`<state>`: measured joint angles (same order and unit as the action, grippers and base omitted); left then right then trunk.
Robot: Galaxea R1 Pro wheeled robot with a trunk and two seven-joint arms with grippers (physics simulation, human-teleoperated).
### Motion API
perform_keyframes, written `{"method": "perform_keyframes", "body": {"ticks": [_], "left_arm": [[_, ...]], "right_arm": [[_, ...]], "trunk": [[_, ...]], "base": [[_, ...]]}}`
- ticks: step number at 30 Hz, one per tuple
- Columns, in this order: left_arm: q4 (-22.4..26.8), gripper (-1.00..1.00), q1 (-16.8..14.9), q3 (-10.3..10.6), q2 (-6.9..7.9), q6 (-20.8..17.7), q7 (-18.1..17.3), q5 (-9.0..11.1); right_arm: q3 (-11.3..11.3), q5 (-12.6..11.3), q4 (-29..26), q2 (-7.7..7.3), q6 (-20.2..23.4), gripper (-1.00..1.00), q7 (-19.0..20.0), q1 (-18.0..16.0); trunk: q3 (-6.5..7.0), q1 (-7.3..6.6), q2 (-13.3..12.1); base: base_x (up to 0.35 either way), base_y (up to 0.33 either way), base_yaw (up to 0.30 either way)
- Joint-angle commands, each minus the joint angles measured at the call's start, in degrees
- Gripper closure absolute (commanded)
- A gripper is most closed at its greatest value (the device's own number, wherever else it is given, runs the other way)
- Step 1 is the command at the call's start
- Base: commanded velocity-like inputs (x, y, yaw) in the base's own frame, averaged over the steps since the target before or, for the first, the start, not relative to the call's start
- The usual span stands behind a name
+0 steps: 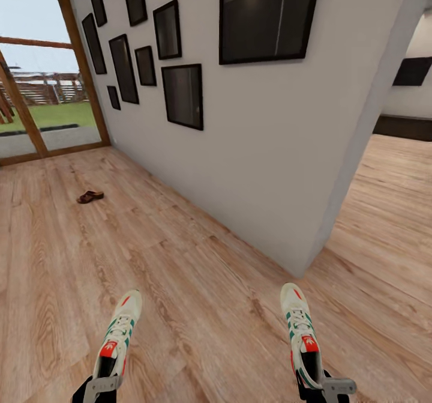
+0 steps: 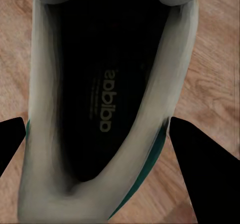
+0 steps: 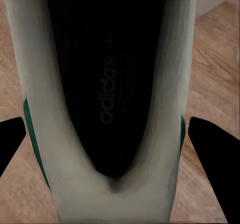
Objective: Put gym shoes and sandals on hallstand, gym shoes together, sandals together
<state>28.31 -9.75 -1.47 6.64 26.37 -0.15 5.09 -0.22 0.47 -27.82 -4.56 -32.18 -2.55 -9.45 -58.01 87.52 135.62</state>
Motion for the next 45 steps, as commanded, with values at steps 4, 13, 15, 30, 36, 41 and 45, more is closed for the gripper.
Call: {"method": "perform_keyframes", "body": {"ticks": [4, 13, 15, 30, 36, 41, 45], "left_arm": [[0.0, 1.0, 0.0, 0.1, 0.04, 0.1, 0.0, 0.5], [0.0, 1.0, 0.0, 0.1, 0.04, 0.2, 0.0, 0.4], [0.0, 1.0, 0.0, 0.1, 0.04, 0.2, 0.0, 0.4], [0.0, 1.0, 0.0, 0.1, 0.04, 0.2, 0.0, 0.4], [0.0, 1.0, 0.0, 0.1, 0.02, 0.2, 0.0, 0.4], [0.0, 1.0, 0.0, 0.1, 0.04, 0.2, 0.0, 0.4], [0.0, 1.0, 0.0, 0.1, 0.04, 0.2, 0.0, 0.4]], "right_arm": [[0.0, 0.1, 0.1, -0.01, -0.2, 1.0, -0.2, 0.0], [-0.4, 0.1, 1.0, -0.01, -0.2, 1.0, -0.3, 0.0], [-1.5, 0.1, 1.2, -0.01, -0.2, 1.0, -0.3, -0.1], [-2.9, 0.1, 1.2, -0.14, -0.1, 1.0, -0.3, 0.0], [-2.9, 0.1, 1.2, -0.03, -0.1, 1.0, -0.3, 0.0], [-2.9, 0.0, 1.2, -0.01, -0.1, 1.0, -0.2, 0.0], [-2.9, 0.0, 1.1, -0.01, -0.1, 1.0, -0.2, 0.0]], "trunk": [[0.68, -0.9, -1.6], [2.29, -2.87, -5.2], [2.65, -3.31, -6.0], [2.65, -3.31, -6.0], [2.65, -3.31, -6.0], [2.65, -3.31, -6.0], [2.65, -3.31, -6.0]], "base": [[0.0, 0.0, -0.269], [0.0, 0.0, -0.269], [0.0, 0.0, -0.274], [0.0, 0.0, -0.287], [-0.126, -0.074, -0.298], [-0.239, -0.156, -0.298], [-0.279, -0.138, -0.298]]}}
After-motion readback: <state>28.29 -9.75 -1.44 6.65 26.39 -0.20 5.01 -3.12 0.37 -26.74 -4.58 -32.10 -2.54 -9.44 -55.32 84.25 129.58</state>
